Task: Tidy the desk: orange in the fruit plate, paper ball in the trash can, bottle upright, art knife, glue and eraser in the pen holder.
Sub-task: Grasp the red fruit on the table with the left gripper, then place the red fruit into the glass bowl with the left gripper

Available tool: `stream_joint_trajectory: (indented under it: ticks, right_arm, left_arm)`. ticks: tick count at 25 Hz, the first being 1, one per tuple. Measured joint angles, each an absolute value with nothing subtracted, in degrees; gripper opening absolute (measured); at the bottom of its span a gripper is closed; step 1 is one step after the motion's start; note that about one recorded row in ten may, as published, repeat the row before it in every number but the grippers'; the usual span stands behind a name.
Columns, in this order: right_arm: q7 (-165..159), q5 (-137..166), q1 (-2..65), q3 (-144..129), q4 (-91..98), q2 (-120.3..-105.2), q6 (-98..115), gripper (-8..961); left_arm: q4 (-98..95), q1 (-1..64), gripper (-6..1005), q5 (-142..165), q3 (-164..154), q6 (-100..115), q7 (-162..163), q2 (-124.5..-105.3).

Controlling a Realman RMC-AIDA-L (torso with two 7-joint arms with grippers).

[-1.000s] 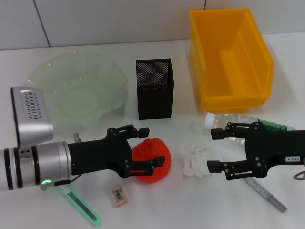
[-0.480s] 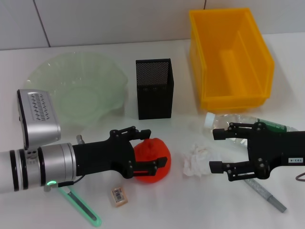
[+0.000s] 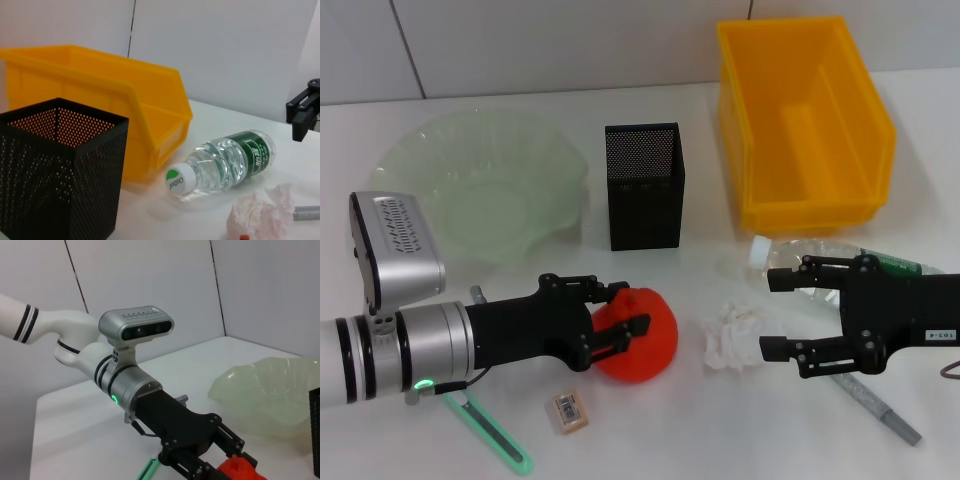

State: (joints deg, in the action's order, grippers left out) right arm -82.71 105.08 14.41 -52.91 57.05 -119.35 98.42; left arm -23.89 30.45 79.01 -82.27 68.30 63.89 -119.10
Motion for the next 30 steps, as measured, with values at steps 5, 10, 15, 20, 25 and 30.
stream_joint_trajectory:
  ticks: [5, 10, 15, 20, 25, 30]
  right_arm:
    - [-82.62, 105.04, 14.41, -52.9, 56.99, -119.35, 98.2, 832]
    - [-82.61, 105.02, 14.41, -52.72, 56.89, -119.35, 98.14, 832]
    - [-82.47, 104.97, 14.41, -52.16, 56.69, -119.35, 98.08, 832]
    - [-82.33, 104.97, 14.42, -51.65, 56.58, -119.36, 97.91, 832]
    - [-82.04, 105.1, 14.42, -51.59, 56.52, -119.36, 97.46, 831]
    - [-82.0, 105.2, 14.42, -51.59, 56.44, -119.38, 97.42, 831]
  left_arm:
    - [-24.15, 30.12, 508, 78.97, -82.27, 68.62, 63.9, -119.09]
    - [-24.26, 30.06, 391, 78.94, -82.27, 68.99, 63.9, -119.09]
    - [-24.32, 29.83, 275, 78.92, -82.42, 70.22, 63.84, -119.09]
    - [-25.26, 28.89, 205, 78.92, -82.15, 72.48, 63.45, -119.03]
    - [-32.5, 23.94, 147, 78.87, -81.97, 74.86, 63.88, -118.72]
    - [-42.38, 17.93, 116, 78.84, -78.78, 75.52, 66.99, -118.4]
